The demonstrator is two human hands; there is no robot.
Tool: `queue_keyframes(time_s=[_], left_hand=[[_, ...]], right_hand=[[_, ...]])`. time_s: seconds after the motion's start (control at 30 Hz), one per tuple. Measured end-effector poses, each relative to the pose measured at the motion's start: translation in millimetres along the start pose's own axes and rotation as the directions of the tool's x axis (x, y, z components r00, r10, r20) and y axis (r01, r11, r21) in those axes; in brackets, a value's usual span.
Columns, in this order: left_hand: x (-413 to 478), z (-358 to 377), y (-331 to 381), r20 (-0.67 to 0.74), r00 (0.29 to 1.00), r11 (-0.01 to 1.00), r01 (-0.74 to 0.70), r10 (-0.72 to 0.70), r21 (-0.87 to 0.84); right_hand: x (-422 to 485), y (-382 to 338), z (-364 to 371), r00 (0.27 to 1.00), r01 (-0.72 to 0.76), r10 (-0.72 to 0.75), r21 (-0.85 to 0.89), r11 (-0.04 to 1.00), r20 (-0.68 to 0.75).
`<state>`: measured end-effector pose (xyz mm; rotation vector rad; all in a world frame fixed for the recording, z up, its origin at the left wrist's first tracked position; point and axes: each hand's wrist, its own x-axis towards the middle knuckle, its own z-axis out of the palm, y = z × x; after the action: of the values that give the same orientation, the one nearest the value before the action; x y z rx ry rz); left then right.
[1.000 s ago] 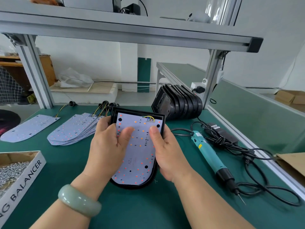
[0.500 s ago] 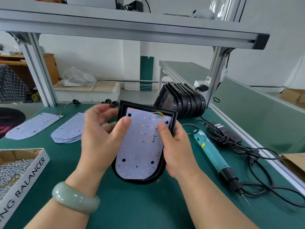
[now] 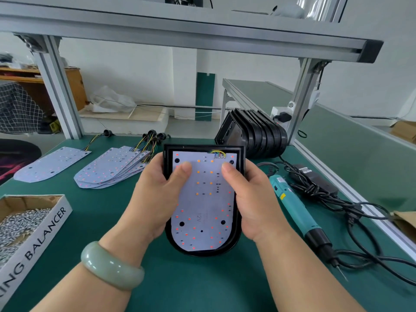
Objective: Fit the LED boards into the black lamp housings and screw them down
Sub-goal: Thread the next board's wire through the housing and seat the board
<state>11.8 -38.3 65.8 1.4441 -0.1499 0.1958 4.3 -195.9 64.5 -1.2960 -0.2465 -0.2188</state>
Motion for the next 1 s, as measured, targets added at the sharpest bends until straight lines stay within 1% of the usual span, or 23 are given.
queue_keyframes(time_s=[0.07,0.1,0.17,0.23,0.3,0.33,0.37,0.4,0.47,0.5,0.6,0.67,0.77,0.83,0.87,0.93,1.0], left_hand=[[0,-1,2,-0.047,0.999,1.000,0.025,-0.025,-0.008],[1,-2,3,-0.068,0.997,1.000,0.030,-0.030,0.002],[1,-4,4,-0.056,0.998,0.999,0.028,-0.026,0.039],[1,-8,4,0.079,0.996,0.998,0.050,-0.053,0.035],[1,-12,3,0.233,0.964,0.992,0.116,-0.124,0.046],[1,-12,2,0.264,0.953,0.989,0.135,-0.148,0.066],[1,-13,-1,0.246,0.957,0.987,0.135,-0.153,0.089],[2,-11,-4,0.193,0.969,0.986,0.136,-0.153,0.100],[3,-6,-8,0.061,0.984,0.979,0.159,-0.168,0.124],[3,-3,-9,0.022,0.984,0.976,0.173,-0.177,0.131],[3,1,-12,-0.044,0.981,0.971,0.191,-0.187,0.140],[3,1,-13,-0.042,0.982,0.966,0.189,-0.184,0.175],[2,3,-12,-0.011,0.981,0.972,0.194,-0.194,0.134],[1,2,-11,-0.065,0.986,0.981,0.158,-0.152,0.111],[1,1,-9,-0.118,0.987,0.981,0.129,-0.113,0.145],[1,0,-6,-0.178,0.983,0.971,0.092,-0.052,0.220],[1,1,-4,-0.169,0.985,0.967,0.085,-0.045,0.240]], right_hand=[[-1,0,-1,0.996,-0.025,0.023,0.017,1.000,0.090],[-3,1,0,0.993,-0.037,0.038,-0.011,0.999,0.110],[-6,4,1,0.994,-0.044,0.051,-0.069,0.997,0.096],[-7,7,4,0.997,-0.059,0.061,-0.060,0.996,0.036],[-5,8,3,0.993,-0.111,0.112,0.026,0.994,-0.040],[-3,8,1,0.989,-0.135,0.140,0.089,0.987,-0.051],[-3,7,1,0.987,-0.154,0.159,0.138,0.978,-0.031],[-4,6,0,0.986,-0.163,0.164,0.164,0.973,0.011],[-5,7,-2,0.981,-0.181,0.166,0.159,0.971,0.101],[-6,8,-3,0.981,-0.172,0.159,0.124,0.977,0.111],[-5,11,-4,0.995,-0.099,0.100,-0.036,0.994,0.017],[-5,12,-5,0.998,-0.061,0.057,-0.105,0.993,-0.033],[-6,9,-4,1.000,-0.010,0.006,-0.168,0.986,-0.026],[-8,10,-1,0.999,-0.009,0.015,-0.183,0.983,0.031],[-8,11,0,0.999,-0.011,0.019,-0.181,0.983,0.045],[-6,10,1,1.000,-0.017,0.019,-0.134,0.991,0.010],[-4,7,0,0.999,-0.011,0.008,-0.068,0.998,-0.049]])
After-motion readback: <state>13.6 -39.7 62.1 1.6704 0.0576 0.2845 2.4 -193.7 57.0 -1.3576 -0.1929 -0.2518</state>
